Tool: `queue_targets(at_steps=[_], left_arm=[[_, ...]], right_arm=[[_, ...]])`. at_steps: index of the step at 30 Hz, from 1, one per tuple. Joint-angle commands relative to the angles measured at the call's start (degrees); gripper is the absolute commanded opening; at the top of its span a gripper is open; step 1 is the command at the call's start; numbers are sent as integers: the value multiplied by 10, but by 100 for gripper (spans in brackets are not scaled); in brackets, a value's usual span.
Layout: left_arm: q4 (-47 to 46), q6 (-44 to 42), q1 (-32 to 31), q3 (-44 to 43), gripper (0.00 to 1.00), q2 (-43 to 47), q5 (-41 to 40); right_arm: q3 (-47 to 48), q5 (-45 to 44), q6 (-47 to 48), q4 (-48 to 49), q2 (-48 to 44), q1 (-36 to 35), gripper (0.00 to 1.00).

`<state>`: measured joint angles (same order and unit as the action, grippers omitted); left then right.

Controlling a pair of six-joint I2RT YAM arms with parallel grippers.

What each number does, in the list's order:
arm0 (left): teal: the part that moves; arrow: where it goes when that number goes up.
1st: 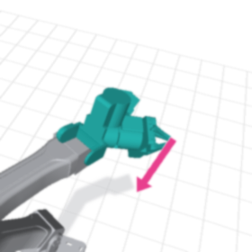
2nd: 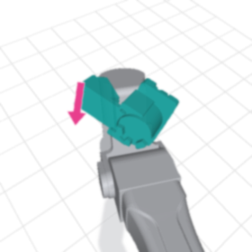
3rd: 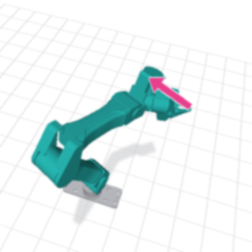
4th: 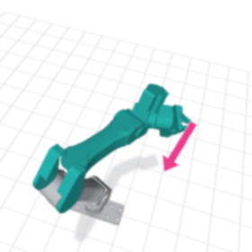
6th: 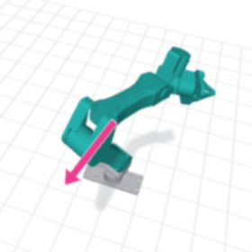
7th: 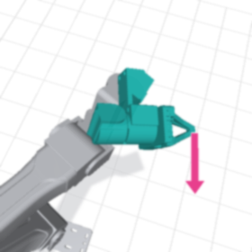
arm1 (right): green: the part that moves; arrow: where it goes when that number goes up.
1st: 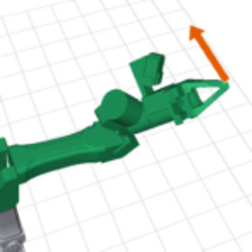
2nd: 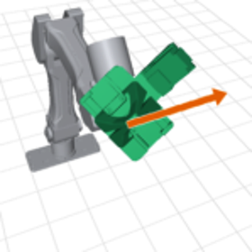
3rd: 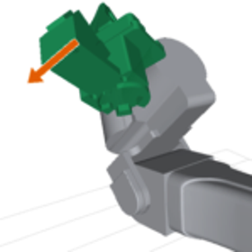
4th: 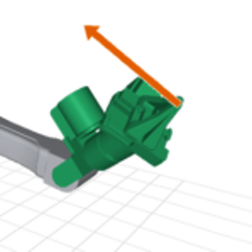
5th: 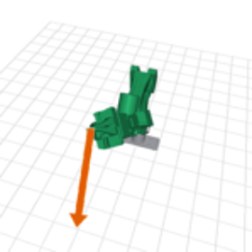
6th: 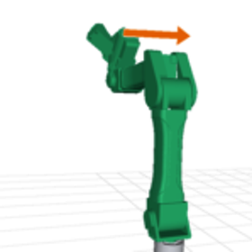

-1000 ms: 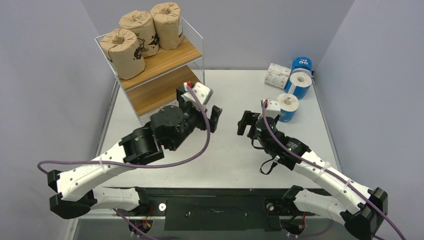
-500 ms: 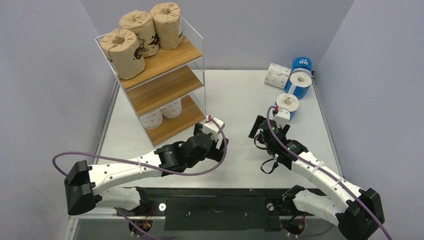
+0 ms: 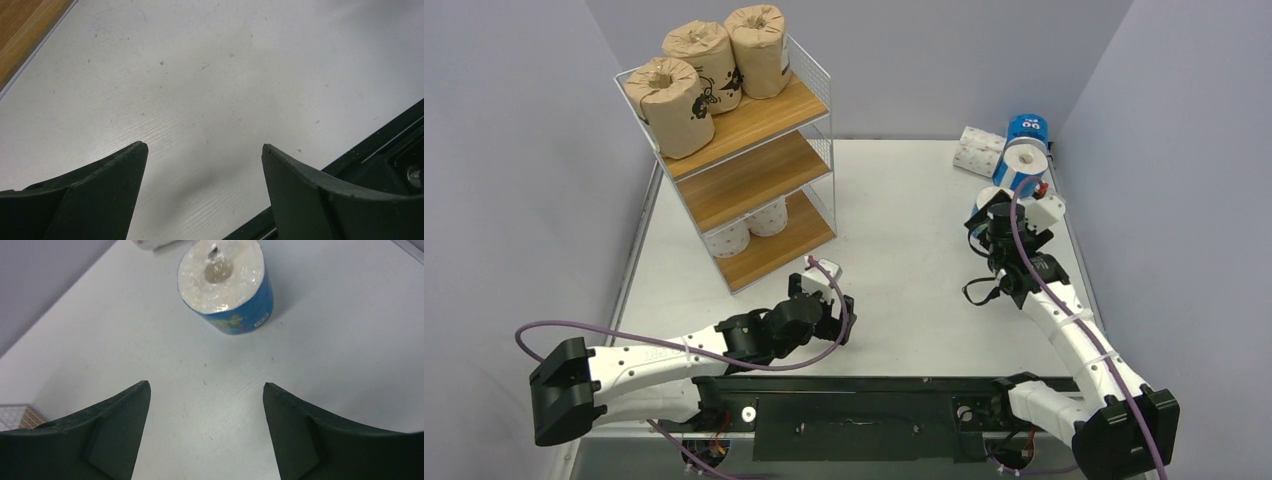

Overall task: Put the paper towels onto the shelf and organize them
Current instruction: Pick up the paper towel from the center of the board.

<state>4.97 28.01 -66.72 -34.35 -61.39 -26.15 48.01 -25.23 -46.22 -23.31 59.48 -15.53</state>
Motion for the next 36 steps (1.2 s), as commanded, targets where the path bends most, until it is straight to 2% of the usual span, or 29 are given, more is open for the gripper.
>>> queue_targets(at_steps=[1, 4, 7, 12, 17, 24, 36], left_arm=[[-60, 34, -3, 25, 83, 49, -12], [-51, 40, -3, 34, 84, 68, -19], [-51, 43, -2, 44, 84, 88, -30], [-30, 57, -1, 58, 85, 116, -54], [-10, 68, -1, 55, 89, 131, -81], [27, 103, 0, 42, 99, 151, -103], [13, 119, 0, 80, 96, 224, -123]], right_arm=[[54, -73, -38, 15, 32, 26, 78], [89, -91, -40, 12, 64, 68, 77], [133, -69, -42, 3, 119, 116, 74], [193, 26, -9, 1, 225, 190, 69], [226, 82, 21, 8, 289, 202, 71], [255, 97, 34, -1, 357, 202, 71], [265, 106, 30, 0, 403, 202, 65]])
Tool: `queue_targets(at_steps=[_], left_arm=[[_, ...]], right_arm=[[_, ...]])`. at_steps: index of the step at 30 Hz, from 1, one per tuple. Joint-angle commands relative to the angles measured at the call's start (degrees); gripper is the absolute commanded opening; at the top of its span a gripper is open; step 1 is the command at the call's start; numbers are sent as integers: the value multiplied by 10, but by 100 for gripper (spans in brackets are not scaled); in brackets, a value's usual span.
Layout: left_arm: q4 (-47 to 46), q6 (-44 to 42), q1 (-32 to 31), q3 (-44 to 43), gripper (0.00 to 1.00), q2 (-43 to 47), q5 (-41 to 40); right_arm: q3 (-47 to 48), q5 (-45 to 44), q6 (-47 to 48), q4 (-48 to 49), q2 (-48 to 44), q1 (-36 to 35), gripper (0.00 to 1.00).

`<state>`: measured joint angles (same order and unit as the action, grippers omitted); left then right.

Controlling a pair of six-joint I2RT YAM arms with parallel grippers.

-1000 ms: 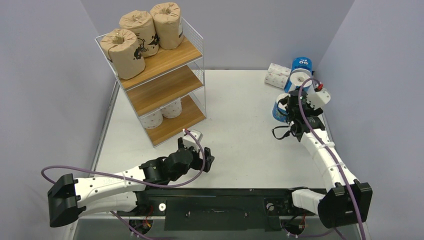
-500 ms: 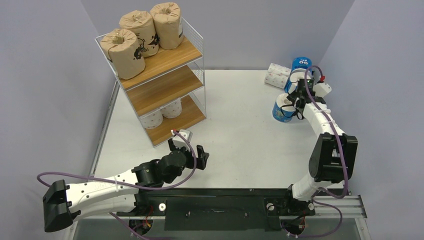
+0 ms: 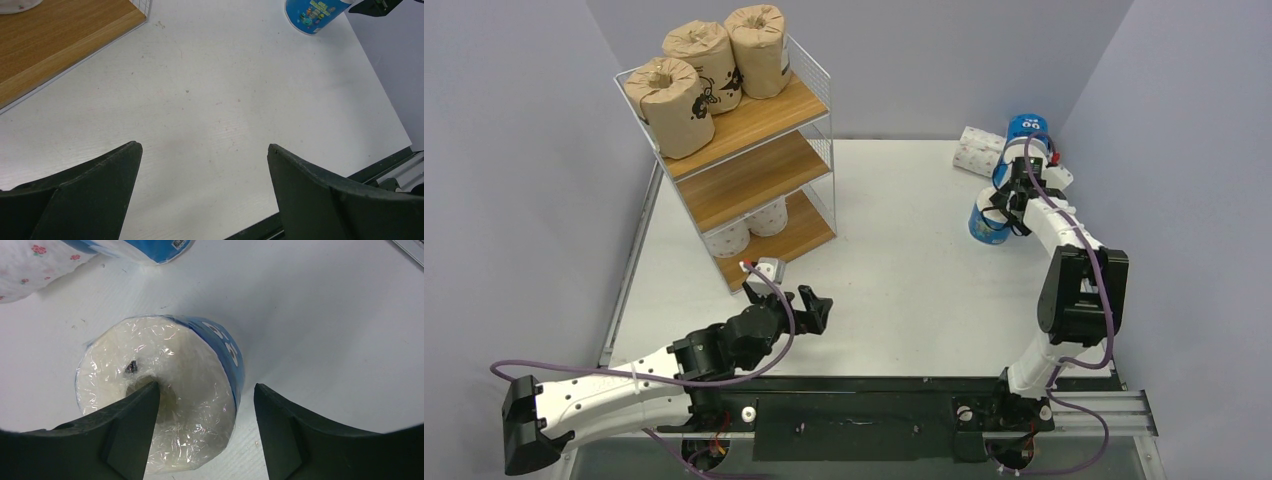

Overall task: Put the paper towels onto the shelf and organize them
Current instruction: Pick up the paper towel from the center of the board.

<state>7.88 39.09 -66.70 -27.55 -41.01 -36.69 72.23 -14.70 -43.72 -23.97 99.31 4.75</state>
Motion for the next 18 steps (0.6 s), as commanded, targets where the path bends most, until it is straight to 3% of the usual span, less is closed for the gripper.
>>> queue_targets(at_steps=[1, 5, 9, 18], left_arm=[[-21, 6, 0, 16, 96, 23, -18], [-32, -1, 0, 20, 96, 27, -20], [-18, 3, 0, 12, 97, 18, -30], [26, 11, 0, 18, 96, 50, -73]], right_arm=[[21, 0, 4, 7, 7, -1, 64], [18, 2, 1, 8, 15, -1, 61], [8, 5, -8, 9, 8, -2, 45], [-33, 0, -15, 14, -104, -51, 29]])
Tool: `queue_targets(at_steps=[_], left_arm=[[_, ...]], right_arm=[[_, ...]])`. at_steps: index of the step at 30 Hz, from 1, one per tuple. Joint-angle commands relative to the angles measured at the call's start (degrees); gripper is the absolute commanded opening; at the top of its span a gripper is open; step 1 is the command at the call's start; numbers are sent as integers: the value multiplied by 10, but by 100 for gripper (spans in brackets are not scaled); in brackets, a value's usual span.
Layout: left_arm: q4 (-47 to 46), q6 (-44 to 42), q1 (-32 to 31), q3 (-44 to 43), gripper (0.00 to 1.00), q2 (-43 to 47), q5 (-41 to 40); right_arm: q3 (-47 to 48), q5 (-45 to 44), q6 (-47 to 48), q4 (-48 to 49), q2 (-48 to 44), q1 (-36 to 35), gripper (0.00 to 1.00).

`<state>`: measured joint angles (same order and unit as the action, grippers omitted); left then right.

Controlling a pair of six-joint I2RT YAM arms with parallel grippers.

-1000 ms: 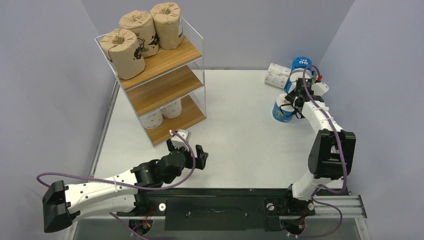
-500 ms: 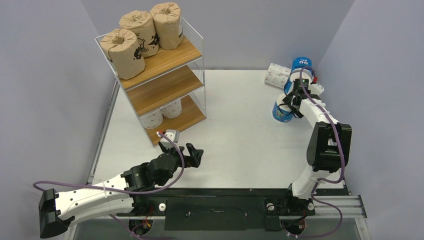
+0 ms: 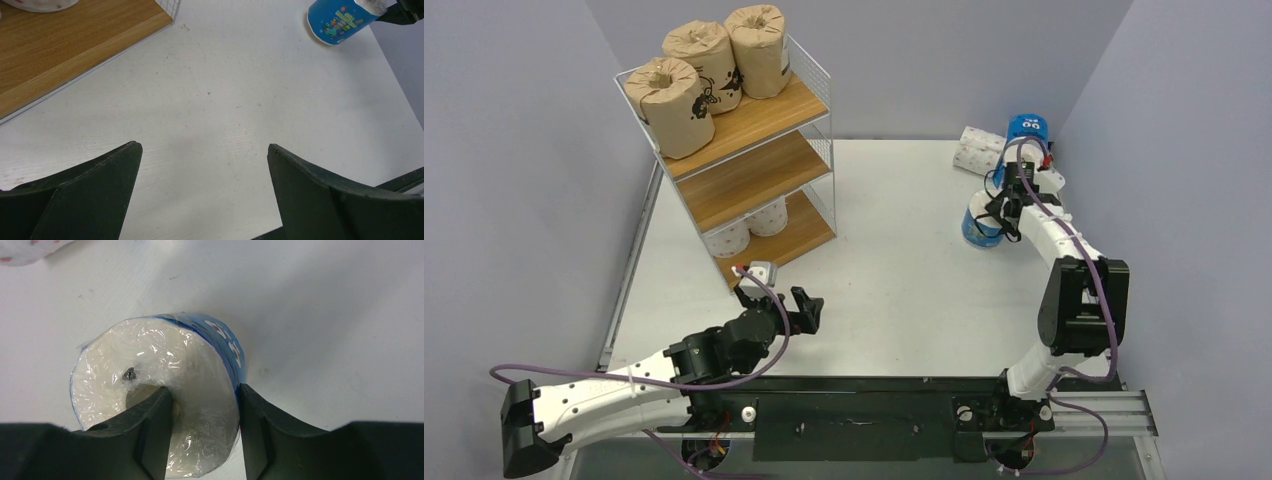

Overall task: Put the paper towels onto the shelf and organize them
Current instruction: Pick up the paper towel from the center of the board, then place the paper towel on the shelf.

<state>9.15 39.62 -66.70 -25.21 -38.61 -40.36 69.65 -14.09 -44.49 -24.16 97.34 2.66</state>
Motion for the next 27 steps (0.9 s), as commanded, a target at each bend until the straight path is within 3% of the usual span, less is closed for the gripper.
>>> queue_targets(at_steps=[1, 6, 14, 18, 21, 27], left_arm=[[15, 6, 0, -4, 96, 38, -42], [22, 2, 0, 13, 96, 81, -48], [48, -4, -1, 34, 97, 149, -52], [19, -26, -1, 53, 97, 184, -57], [-52, -68, -1, 70, 96, 197, -49], [-152, -127, -1, 46, 96, 140, -49]], right_arm=[[-10, -10, -7, 14, -94, -46, 27], [-42, -13, -1, 3, -174, -97, 24], [-16, -21, 31, -79, -289, -268, 23], [25, -14, 30, -112, -297, -344, 23], [61, -2, 23, -120, -284, -393, 23], [144, 23, 20, -118, -228, -450, 23]])
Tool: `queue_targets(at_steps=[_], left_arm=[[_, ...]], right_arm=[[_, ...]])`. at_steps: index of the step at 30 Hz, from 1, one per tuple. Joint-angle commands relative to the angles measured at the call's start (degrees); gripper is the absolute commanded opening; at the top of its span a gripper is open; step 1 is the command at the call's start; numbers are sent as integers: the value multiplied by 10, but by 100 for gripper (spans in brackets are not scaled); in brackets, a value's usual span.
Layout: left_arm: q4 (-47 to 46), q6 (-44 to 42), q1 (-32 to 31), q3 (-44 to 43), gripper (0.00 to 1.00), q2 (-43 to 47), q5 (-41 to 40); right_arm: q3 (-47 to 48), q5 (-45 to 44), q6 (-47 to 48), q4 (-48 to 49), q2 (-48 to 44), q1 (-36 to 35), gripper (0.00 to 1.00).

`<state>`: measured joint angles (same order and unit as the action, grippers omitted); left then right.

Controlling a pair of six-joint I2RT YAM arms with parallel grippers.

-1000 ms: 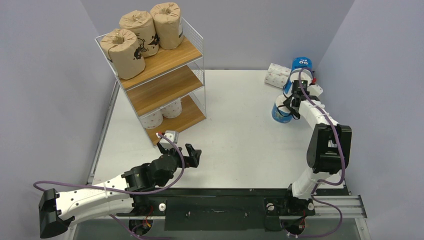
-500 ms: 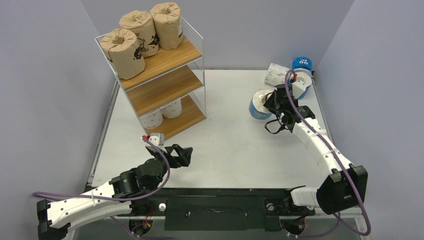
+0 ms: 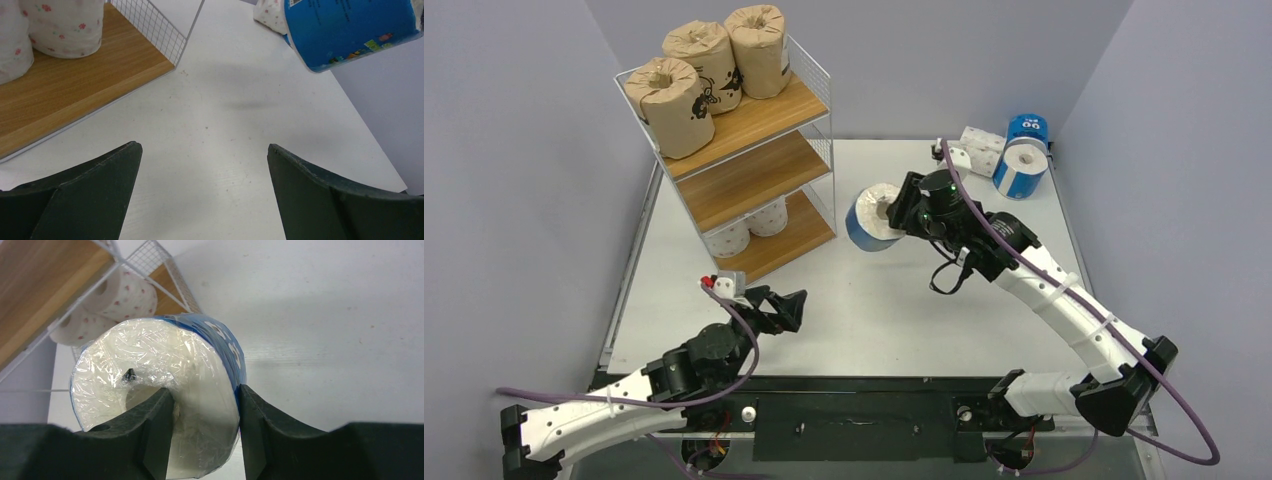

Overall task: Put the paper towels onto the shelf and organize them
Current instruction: Place the paper towel on the shelf.

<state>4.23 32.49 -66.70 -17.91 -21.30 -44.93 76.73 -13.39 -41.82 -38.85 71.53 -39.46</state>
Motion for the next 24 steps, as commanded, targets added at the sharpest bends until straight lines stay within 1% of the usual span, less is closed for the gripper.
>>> queue_targets(at_steps=[1, 3, 7, 8, 9, 10, 11, 12, 19, 21, 24], left_arm=[[-109, -58, -1, -31, 96, -52, -14], [-141, -62, -1, -38, 96, -73, -21], [-254, -122, -2, -11, 96, -78, -4], [-308, -158, -2, -2, 96, -74, 7], [-335, -174, -2, 15, 96, -71, 12], [-381, -203, -2, 20, 96, -67, 19], [-401, -219, -2, 29, 96, -66, 20], [-434, -252, -1, 31, 96, -66, 21], [-514, -404, 0, 17, 96, -99, 23], [-545, -443, 3, 14, 96, -120, 26], [-566, -478, 10, -3, 96, -167, 30]], right_arm=[[84, 18, -6, 30, 38, -33, 23], [110, 27, -7, 31, 61, -42, 23], [159, 47, -10, 39, 101, -56, 23], [175, 50, -10, 41, 113, -59, 23], [192, 51, -9, 42, 119, -61, 23], [198, 55, -9, 43, 131, -62, 23], [212, 56, -9, 44, 136, -63, 23], [219, 60, -9, 46, 146, -64, 23], [284, 75, -12, 50, 198, -66, 23], [300, 73, -14, 50, 208, -67, 23], [330, 76, -17, 49, 225, -68, 23]])
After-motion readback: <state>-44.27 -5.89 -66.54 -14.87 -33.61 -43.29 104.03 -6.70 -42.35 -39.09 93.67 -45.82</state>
